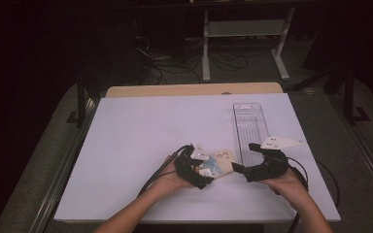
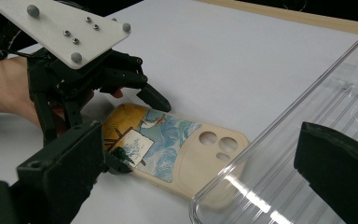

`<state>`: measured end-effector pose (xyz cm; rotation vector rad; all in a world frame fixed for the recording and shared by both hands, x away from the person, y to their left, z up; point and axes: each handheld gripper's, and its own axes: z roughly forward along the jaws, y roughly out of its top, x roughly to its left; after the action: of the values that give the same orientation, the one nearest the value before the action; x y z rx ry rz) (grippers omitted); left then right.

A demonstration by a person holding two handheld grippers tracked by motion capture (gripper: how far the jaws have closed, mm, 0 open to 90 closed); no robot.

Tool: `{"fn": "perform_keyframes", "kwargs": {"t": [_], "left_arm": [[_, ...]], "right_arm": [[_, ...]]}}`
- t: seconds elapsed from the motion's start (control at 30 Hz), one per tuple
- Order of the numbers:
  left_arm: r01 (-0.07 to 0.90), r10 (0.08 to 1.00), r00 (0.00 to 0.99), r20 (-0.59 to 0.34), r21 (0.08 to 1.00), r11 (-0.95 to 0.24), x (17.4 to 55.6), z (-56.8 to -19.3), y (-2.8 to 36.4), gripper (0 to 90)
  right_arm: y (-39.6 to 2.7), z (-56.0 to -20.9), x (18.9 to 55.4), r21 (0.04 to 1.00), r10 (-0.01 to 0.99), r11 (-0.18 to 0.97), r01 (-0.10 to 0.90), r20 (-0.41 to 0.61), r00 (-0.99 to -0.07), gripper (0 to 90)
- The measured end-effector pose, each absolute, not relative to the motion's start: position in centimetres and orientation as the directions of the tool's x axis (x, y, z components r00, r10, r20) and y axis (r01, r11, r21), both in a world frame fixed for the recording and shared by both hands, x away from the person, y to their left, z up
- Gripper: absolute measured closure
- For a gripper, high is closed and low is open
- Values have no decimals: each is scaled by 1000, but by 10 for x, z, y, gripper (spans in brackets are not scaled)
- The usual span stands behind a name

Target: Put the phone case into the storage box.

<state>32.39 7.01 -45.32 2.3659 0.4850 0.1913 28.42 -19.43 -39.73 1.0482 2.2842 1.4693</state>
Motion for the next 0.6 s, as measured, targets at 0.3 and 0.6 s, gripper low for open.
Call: {"fn": "perform_keyframes", "kwargs": {"t": [0.3,0.6], "left_arm": [[288,386,922,-3,671,-683,325,-452,71,111],[288,366,930,-27,671,-684,329,-446,78,116]], "right_arm": [[-195,-397,284,865,672,242,440,178,-719,14],[-196,-397,284,864,672,238,444,183,-717,14]]}}
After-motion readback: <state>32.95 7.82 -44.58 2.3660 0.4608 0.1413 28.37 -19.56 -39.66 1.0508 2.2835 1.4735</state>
